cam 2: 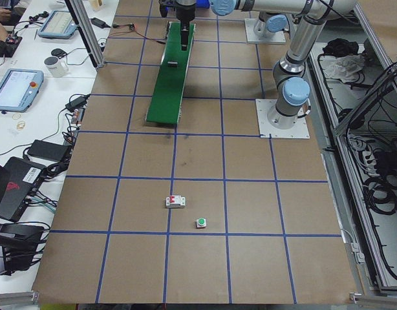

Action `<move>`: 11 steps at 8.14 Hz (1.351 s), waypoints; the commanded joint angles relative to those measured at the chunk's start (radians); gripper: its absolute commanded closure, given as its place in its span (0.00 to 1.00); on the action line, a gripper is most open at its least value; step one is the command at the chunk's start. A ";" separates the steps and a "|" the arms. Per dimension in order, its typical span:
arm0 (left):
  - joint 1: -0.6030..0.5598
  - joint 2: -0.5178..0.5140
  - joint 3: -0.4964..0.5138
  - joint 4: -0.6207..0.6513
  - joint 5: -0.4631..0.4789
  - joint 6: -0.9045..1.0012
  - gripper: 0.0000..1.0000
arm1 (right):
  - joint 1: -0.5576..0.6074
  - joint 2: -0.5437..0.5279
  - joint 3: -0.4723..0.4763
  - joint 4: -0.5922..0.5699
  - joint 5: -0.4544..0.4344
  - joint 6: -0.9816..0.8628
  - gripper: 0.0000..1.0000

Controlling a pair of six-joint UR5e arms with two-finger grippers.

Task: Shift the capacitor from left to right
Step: 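Raise the left gripper while the right gripper moves over the belt, then lower the right gripper over the capacitor as the belt carries it closer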

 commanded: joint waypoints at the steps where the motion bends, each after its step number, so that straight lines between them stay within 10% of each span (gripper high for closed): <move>1: 0.000 0.000 -0.001 0.000 -0.002 0.000 0.00 | 0.001 0.061 0.032 -0.119 0.005 0.006 0.00; 6: 0.000 0.000 -0.006 0.000 -0.003 0.000 0.00 | 0.001 0.063 0.124 -0.126 0.018 0.010 0.00; 11: 0.000 0.000 -0.006 0.000 -0.005 0.000 0.00 | -0.098 0.066 0.195 -0.212 0.281 -0.166 0.00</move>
